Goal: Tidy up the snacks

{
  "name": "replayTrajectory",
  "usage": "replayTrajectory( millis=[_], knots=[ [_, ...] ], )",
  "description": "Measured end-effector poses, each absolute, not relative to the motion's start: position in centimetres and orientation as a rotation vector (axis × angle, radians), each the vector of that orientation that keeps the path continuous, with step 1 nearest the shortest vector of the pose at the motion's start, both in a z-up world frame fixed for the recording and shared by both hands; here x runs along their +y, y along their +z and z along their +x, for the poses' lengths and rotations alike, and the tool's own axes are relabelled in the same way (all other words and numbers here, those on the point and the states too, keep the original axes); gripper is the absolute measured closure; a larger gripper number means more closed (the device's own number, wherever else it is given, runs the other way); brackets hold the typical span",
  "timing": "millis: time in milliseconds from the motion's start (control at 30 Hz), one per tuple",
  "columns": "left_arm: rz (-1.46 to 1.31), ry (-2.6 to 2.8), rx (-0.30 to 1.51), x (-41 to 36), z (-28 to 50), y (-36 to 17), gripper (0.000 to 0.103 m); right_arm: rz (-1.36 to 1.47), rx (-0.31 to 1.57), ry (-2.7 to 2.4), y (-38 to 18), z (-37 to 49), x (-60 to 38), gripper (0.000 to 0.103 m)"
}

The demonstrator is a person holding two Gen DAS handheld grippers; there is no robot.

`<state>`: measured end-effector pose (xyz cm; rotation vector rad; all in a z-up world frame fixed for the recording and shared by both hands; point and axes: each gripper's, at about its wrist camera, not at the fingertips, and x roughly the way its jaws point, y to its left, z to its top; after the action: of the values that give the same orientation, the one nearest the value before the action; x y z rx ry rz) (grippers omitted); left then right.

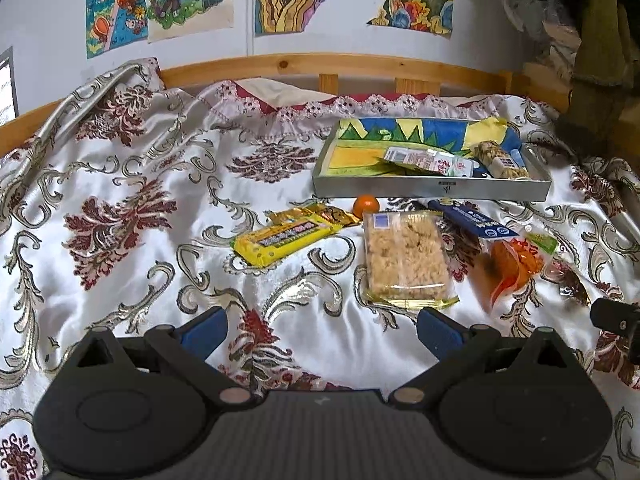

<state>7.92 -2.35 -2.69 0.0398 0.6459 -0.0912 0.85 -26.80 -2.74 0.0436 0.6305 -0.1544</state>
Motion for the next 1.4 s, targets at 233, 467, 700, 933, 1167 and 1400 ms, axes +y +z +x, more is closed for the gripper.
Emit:
replayTrajectory(
  millis=[233, 467, 700, 933, 1167, 1400],
  knots=[
    [0.021, -0.107, 0.669, -2.4, 8.2, -3.0, 0.000, 0.042, 0.667, -0.164, -3.2, 1.3, -26.9, 0.001],
    [0.026, -0.123, 0.690, -2.7, 8.7, -3.3, 0.000, 0.050, 0.687, -0.188, -3.2, 1.7, -27.3, 0.001],
    [-0.006, -0.153, 0.699, -2.8, 9.2, -3.6, 0.000, 0.049, 0.700, -0.216, -3.3, 2.1, -27.6, 0.001],
    [-0.008, -0.227, 0.687, -4.2, 10.5, -3.1, 0.000, 0.057, 0.690, -0.241, -3.1, 2.4, -28.2, 0.001],
    [-0.058, -0.332, 0.696, -6.1, 12.9, -2.5, 0.000, 0.018, 0.702, -0.144, -2.1, 4.7, -29.4, 0.004],
    [-0.043, -0.443, 0.723, -8.9, 14.7, -3.1, 0.000, -0.131, 0.711, -0.072, -3.0, 6.8, -29.7, 0.014]
  ],
)
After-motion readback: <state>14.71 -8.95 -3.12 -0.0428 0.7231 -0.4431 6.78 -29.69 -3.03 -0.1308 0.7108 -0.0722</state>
